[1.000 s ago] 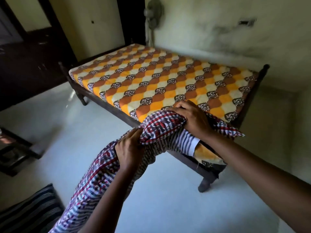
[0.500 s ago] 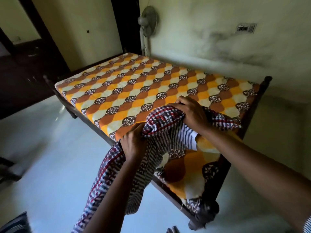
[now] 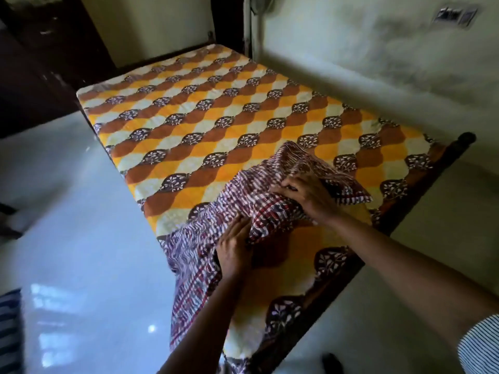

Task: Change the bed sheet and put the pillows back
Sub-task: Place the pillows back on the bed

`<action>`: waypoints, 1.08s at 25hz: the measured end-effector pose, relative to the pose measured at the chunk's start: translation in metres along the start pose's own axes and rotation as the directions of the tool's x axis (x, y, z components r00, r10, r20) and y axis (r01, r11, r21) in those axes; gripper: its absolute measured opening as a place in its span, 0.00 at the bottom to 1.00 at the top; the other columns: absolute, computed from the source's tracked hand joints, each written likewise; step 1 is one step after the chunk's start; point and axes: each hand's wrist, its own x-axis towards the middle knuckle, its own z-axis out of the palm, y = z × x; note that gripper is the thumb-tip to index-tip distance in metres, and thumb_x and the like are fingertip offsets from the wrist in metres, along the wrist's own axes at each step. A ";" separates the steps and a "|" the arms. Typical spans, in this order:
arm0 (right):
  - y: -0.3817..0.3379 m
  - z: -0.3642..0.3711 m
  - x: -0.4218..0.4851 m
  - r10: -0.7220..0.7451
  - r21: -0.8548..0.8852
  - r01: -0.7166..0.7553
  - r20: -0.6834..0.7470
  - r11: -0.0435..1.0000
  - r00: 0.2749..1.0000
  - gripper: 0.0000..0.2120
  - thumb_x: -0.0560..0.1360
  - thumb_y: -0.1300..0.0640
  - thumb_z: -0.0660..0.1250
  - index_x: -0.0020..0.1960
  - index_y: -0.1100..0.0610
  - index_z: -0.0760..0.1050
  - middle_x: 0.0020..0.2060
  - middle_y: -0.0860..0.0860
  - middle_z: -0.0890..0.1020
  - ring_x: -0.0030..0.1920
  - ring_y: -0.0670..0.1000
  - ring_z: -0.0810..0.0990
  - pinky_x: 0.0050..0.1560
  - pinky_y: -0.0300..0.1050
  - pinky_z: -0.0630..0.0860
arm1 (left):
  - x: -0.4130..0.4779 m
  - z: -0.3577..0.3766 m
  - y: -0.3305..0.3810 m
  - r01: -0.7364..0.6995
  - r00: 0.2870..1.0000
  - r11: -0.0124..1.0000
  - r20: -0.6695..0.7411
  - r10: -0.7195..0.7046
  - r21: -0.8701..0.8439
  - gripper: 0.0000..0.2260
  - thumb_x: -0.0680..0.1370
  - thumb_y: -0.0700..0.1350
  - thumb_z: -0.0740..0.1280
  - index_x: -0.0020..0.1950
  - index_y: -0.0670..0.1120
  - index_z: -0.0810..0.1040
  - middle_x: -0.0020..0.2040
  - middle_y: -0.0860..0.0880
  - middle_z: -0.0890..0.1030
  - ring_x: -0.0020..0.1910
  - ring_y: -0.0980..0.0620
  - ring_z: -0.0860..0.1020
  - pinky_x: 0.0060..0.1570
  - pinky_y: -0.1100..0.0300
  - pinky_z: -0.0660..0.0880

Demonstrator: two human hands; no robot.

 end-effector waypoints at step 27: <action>0.058 -0.031 -0.234 -0.002 0.550 -0.509 0.681 0.663 0.732 0.28 0.71 0.56 0.70 0.69 0.50 0.68 0.65 0.52 0.72 0.65 0.51 0.69 0.66 0.48 0.66 | -0.144 0.100 0.152 0.128 0.871 0.892 0.381 -0.310 0.433 0.27 0.67 0.56 0.59 0.62 0.45 0.75 0.63 0.44 0.76 0.64 0.44 0.68 0.57 0.32 0.69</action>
